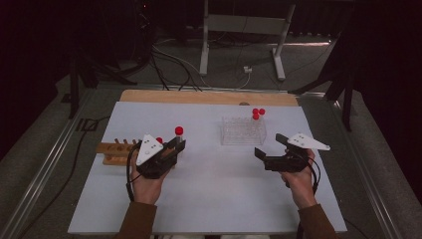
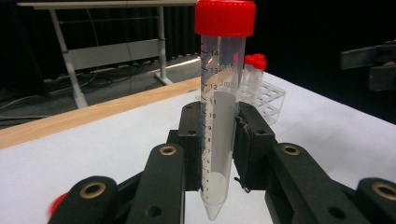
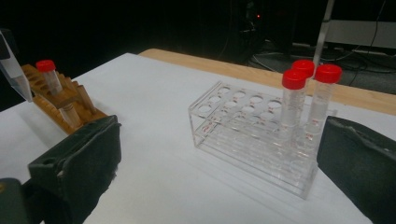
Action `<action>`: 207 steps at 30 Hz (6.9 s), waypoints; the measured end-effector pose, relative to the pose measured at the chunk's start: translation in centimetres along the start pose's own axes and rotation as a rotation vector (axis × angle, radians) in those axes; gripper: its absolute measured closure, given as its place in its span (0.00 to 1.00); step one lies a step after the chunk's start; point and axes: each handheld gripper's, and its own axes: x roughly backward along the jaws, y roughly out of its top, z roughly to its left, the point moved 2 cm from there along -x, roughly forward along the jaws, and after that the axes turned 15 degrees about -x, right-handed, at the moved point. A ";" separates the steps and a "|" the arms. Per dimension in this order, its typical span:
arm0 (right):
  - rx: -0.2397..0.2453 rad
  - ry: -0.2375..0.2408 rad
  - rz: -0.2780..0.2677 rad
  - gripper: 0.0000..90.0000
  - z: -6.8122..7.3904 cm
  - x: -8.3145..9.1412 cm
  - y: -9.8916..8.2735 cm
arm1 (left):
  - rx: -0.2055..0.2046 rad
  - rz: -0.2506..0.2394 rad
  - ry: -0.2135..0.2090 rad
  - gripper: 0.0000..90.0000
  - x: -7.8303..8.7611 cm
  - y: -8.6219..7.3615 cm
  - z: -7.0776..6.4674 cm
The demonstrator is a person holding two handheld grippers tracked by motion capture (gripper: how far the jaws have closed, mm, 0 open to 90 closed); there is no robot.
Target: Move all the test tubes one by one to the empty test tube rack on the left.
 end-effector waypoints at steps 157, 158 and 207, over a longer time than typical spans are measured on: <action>0.003 -0.303 0.029 0.83 -4.8 -11.3 2.3 | 0.169 0.140 0.239 0.01 4.9 -7.6 5.3; 0.007 -0.301 0.024 0.83 -4.8 -11.2 2.4 | 0.169 0.140 0.240 0.01 4.9 -7.6 5.3; 0.033 -0.029 0.023 0.83 1.5 -6.0 4.7 | 0.125 0.105 0.217 0.01 4.4 -6.3 4.2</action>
